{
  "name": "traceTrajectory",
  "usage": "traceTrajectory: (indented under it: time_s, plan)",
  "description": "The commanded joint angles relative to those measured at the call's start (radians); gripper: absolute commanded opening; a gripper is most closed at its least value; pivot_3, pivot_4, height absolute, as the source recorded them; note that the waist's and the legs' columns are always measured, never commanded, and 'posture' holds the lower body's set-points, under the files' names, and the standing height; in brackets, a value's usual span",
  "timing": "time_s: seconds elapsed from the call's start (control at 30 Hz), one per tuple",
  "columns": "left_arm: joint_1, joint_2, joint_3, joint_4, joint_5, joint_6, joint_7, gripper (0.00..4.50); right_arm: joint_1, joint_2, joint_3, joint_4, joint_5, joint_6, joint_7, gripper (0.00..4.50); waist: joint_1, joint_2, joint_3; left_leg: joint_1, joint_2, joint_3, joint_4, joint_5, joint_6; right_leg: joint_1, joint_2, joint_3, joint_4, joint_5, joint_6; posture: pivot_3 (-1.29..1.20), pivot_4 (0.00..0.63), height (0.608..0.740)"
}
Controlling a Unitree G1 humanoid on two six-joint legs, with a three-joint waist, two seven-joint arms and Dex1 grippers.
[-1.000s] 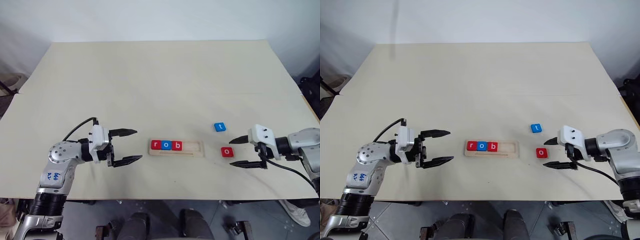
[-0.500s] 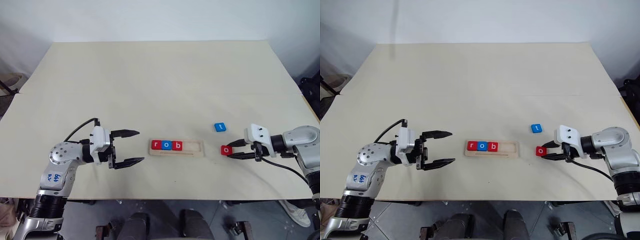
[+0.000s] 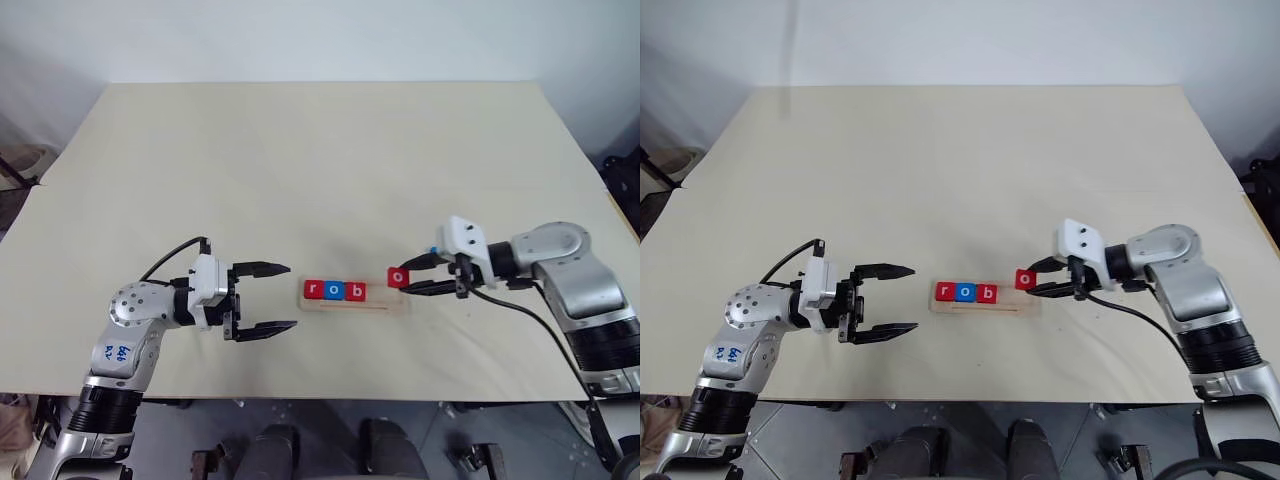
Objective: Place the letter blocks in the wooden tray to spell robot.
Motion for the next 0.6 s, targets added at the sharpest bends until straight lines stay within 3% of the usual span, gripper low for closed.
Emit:
traceTrajectory:
  time_s: [0.03,0.6]
  plan:
    - [-0.003,-0.001,0.009,-0.015,-0.009,-0.016,0.004,4.5,-0.028,0.033,0.042,-0.022,-0.029,0.016,-0.035,1.48,0.001,0.0,0.0,0.0,0.0,0.0,0.0,0.0,0.0,0.0,0.0,0.0,0.0,0.0,0.0,0.0,0.15,0.74]
    - [0.041,0.009,0.021,-0.046,-0.007,-0.02,0.038,4.5,-0.053,0.049,0.087,0.036,-0.079,-0.042,-0.033,1.48,-0.015,0.0,0.0,0.0,0.0,0.0,0.0,0.0,0.0,-0.001,0.001,0.0,0.001,0.0,0.0,0.0,0.15,0.74]
